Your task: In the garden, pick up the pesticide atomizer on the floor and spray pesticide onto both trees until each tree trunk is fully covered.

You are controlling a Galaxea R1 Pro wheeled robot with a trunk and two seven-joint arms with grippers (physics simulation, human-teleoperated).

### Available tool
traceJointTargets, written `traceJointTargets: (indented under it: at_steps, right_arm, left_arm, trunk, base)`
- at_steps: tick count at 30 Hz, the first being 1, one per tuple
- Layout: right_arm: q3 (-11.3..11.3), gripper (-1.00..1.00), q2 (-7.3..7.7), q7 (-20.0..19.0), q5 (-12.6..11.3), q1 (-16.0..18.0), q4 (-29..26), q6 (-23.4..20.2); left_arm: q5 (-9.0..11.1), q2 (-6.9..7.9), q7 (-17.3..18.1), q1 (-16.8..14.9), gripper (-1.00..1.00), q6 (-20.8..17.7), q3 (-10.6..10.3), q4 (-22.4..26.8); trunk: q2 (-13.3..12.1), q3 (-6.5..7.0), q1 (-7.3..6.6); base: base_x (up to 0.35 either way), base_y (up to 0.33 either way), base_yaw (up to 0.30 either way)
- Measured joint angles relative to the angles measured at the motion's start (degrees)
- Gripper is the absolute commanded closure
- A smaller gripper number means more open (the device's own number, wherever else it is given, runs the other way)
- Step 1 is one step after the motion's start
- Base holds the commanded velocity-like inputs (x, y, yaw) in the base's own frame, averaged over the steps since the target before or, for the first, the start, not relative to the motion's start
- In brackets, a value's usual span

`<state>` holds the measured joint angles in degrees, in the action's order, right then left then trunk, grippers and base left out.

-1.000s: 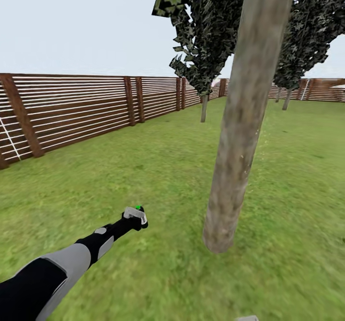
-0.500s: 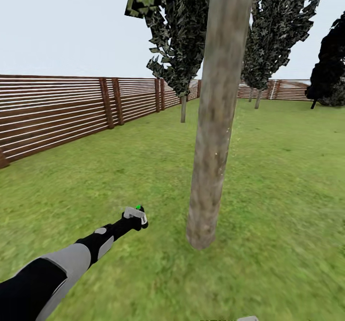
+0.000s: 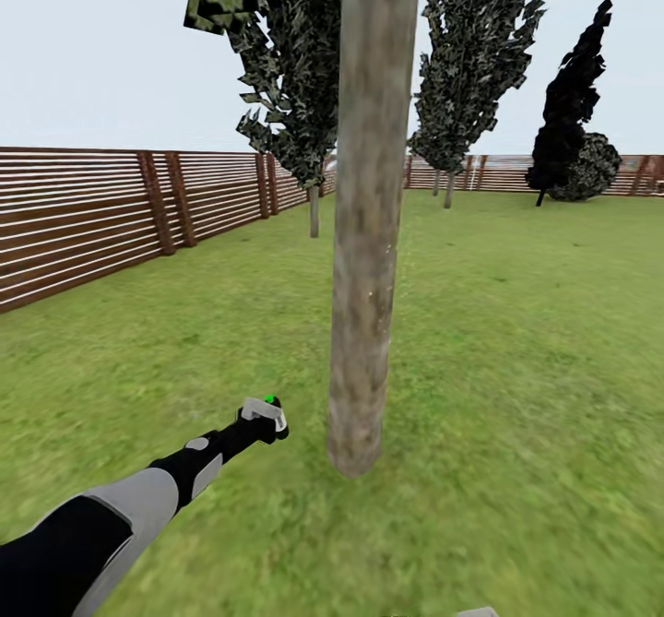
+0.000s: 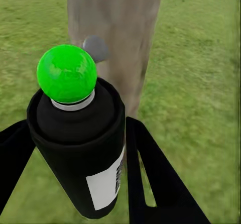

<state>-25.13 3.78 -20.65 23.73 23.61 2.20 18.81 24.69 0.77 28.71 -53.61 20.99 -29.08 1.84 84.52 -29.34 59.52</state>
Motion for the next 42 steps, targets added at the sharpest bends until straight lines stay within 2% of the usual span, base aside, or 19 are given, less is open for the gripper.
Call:
traceJointTargets:
  at_steps: [19,27,42]
  right_arm:
    - [0.0,-1.0,-0.07,0.0,0.0,0.0,0.0,0.0]
    - [0.0,-1.0,-0.16,0.0,0.0,0.0,0.0,0.0]
    - [0.0,-1.0,-0.35,0.0,0.0,0.0,0.0,0.0]
  left_arm:
    - [0.0,-0.24,0.0,0.0,1.0,0.0,0.0,0.0]
    - [0.0,-0.93,0.0,0.0,1.0,0.0,0.0,0.0]
    - [0.0,-1.02,0.0,0.0,1.0,0.0,0.1,0.0]
  trunk:
    - [0.0,0.48,0.0]
    - [0.0,0.67,0.0]
    - [0.0,0.69,0.0]
  base:
    - [0.0,0.0,-0.286]
    - [0.0,0.0,-0.279]
    - [0.004,0.002,-0.028]
